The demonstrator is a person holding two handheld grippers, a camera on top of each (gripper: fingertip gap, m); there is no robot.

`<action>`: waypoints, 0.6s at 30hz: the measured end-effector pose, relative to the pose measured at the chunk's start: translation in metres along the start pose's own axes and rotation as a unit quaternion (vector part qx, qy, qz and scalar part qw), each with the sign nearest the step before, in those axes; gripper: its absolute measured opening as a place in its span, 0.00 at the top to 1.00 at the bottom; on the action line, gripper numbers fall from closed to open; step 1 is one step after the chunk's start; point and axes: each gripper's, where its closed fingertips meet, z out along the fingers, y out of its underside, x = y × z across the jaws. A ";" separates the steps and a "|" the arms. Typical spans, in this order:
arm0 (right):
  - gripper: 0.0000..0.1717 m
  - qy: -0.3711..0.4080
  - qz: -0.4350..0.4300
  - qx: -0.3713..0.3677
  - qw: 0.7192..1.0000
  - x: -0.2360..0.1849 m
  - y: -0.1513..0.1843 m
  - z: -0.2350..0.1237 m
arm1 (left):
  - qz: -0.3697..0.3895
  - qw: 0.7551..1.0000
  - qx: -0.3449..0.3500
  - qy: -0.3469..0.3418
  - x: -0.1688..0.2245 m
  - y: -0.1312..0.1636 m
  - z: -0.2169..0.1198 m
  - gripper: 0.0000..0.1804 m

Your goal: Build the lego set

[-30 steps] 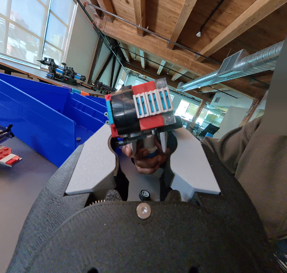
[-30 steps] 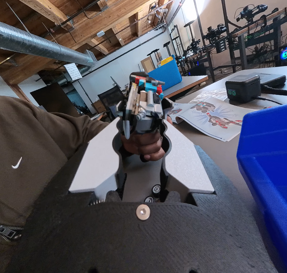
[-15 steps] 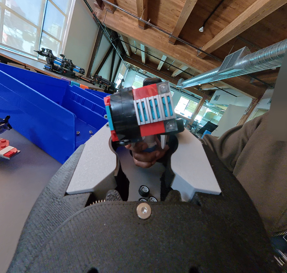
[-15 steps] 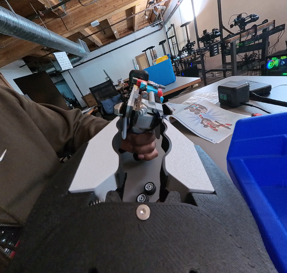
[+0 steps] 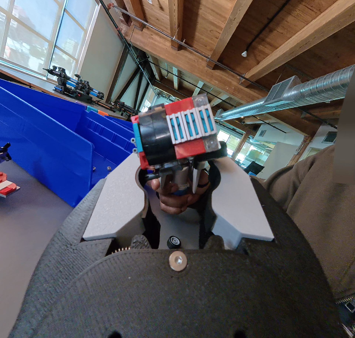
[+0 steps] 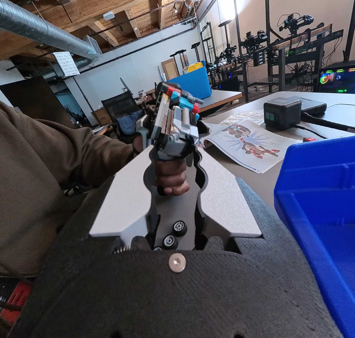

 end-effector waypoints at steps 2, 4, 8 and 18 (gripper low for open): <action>0.78 -0.001 0.006 -0.005 1.000 0.001 0.002 0.001 | 0.009 1.000 0.003 -0.004 -0.001 -0.001 -0.001 0.65; 0.75 0.001 0.012 -0.013 1.000 0.002 0.004 0.001 | 0.017 1.000 0.010 -0.005 -0.001 -0.004 -0.003 0.65; 0.70 -0.001 0.023 -0.049 0.999 0.008 0.012 -0.003 | 0.033 0.999 0.027 -0.008 -0.003 -0.012 -0.008 0.65; 0.74 -0.013 -0.067 -0.332 0.941 0.002 0.096 -0.030 | 0.138 0.990 0.023 -0.025 -0.001 -0.011 -0.017 0.65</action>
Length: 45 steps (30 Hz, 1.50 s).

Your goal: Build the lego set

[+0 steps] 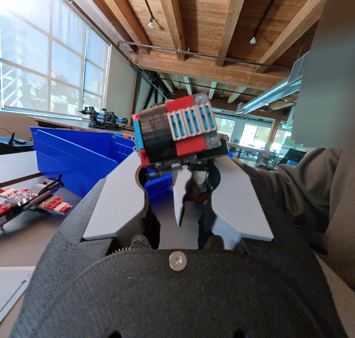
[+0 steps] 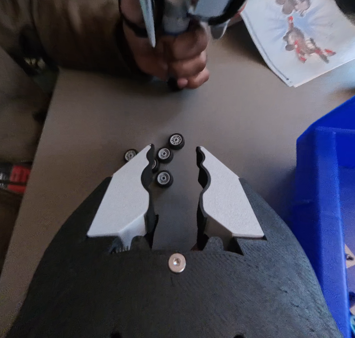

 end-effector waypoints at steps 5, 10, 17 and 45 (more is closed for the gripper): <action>0.79 -0.018 -0.043 -0.073 0.996 -0.017 0.021 0.002 | 0.035 0.999 -0.012 0.001 0.005 0.005 0.003 0.65; 0.81 -0.011 -0.066 -0.122 0.990 -0.015 0.049 -0.010 | 0.029 0.999 -0.013 0.004 0.006 0.006 0.002 0.65; 0.85 0.001 -0.090 -0.113 0.990 -0.012 0.048 0.002 | 0.017 1.000 -0.011 0.005 0.004 0.006 0.002 0.65; 0.87 0.032 -0.108 -0.114 0.987 -0.006 0.048 -0.012 | 0.013 1.000 -0.010 -0.001 0.001 0.006 0.001 0.65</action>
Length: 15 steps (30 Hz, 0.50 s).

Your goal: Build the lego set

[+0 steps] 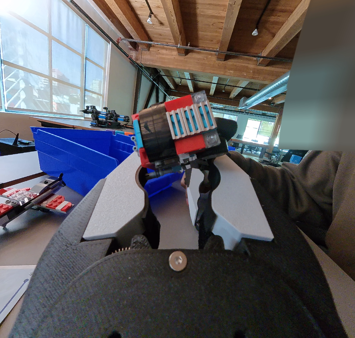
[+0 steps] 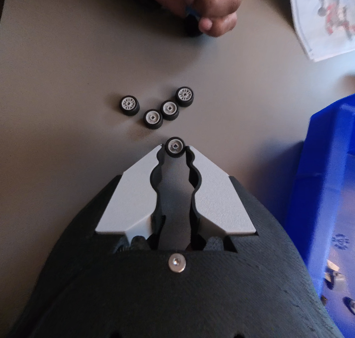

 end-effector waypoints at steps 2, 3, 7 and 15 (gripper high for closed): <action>0.87 0.014 -0.009 0.032 0.999 0.003 -0.012 -0.009 | 0.000 1.000 0.000 0.000 0.000 0.000 0.000 0.65; 0.87 0.018 -0.009 0.050 0.999 0.004 -0.019 -0.015 | -0.001 1.000 0.000 0.000 0.000 0.000 0.000 0.65; 0.84 0.033 -0.014 0.079 0.996 0.007 -0.030 -0.027 | -0.002 1.000 0.000 0.000 0.000 0.000 0.000 0.65; 0.84 0.009 -0.009 0.053 0.999 -0.001 -0.020 -0.022 | -0.006 1.000 0.002 -0.002 -0.002 0.000 0.000 0.65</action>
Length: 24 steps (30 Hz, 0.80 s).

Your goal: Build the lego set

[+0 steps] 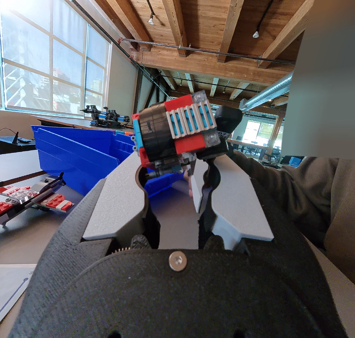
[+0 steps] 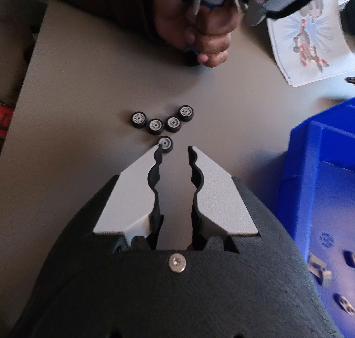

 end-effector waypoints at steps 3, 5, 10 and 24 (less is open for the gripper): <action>0.84 -0.029 -0.011 -0.002 1.000 -0.014 -0.001 0.009 | -0.001 1.000 0.001 -0.001 -0.001 0.000 0.000 0.65; 0.84 -0.048 -0.025 0.006 0.999 -0.024 -0.006 0.016 | -0.002 1.000 0.001 -0.001 -0.001 0.000 0.000 0.65; 0.87 -0.068 -0.056 0.010 0.996 -0.039 -0.012 0.033 | -0.003 1.000 0.002 0.000 0.000 0.000 0.000 0.65; 0.88 -0.083 -0.092 0.021 0.992 -0.054 -0.020 0.046 | -0.001 1.000 0.001 0.006 0.003 0.001 0.001 0.65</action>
